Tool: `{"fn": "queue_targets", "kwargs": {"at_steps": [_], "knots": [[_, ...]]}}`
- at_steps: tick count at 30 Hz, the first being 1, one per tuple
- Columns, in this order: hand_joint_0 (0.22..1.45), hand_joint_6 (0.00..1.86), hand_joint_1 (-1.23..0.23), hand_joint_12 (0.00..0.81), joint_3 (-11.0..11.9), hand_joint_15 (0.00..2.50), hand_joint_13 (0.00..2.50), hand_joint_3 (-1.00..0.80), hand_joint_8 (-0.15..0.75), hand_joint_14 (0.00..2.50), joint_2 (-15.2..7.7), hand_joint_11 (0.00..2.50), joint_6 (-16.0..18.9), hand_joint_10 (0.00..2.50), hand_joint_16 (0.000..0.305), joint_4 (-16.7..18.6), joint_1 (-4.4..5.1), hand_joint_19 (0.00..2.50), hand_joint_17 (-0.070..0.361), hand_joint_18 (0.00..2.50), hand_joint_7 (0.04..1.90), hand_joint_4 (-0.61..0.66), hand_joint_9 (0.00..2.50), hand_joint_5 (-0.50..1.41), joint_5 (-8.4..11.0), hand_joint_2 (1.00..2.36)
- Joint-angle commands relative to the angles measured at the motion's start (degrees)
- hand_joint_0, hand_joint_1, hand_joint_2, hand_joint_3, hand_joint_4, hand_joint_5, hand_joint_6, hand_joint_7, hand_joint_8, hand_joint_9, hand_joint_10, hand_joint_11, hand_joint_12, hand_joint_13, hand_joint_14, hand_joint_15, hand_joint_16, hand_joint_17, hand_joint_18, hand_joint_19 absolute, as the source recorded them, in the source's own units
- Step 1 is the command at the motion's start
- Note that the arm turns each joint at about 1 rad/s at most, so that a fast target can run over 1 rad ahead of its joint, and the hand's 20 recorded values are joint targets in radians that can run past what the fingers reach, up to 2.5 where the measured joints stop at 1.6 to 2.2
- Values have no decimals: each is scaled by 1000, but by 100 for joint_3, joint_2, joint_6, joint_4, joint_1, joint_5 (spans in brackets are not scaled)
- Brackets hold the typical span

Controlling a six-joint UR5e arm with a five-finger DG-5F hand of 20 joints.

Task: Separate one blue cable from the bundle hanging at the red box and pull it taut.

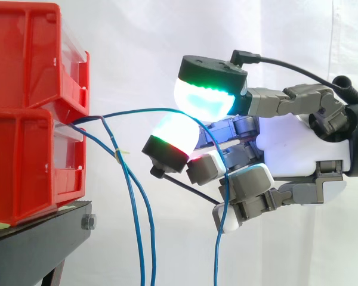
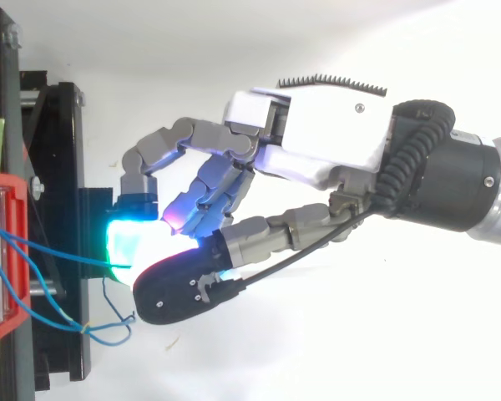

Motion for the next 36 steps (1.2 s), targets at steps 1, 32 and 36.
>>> {"fn": "queue_targets", "kwargs": {"at_steps": [1, 32, 36], "knots": [[620, 904, -733, 419, -6, 1065, 1185, -114, 339, 28, 0, 1169, -5, 22, 53, 4, 1, 758, 119, 955, 1202, 46, 1036, -206, 2, 1025], [640, 914, -725, 398, -146, 1359, 1190, -39, 289, 20, 0, 1717, 233, 226, 50, 109, 36, 732, 113, 913, 1344, -8, 1169, -193, -60, 1024], [642, 916, -721, 384, -146, 1662, 1249, -55, 280, 5, 0, 1630, 233, 855, 51, 109, 27, 798, 116, 940, 1327, -5, 1128, -196, -60, 1024]]}}
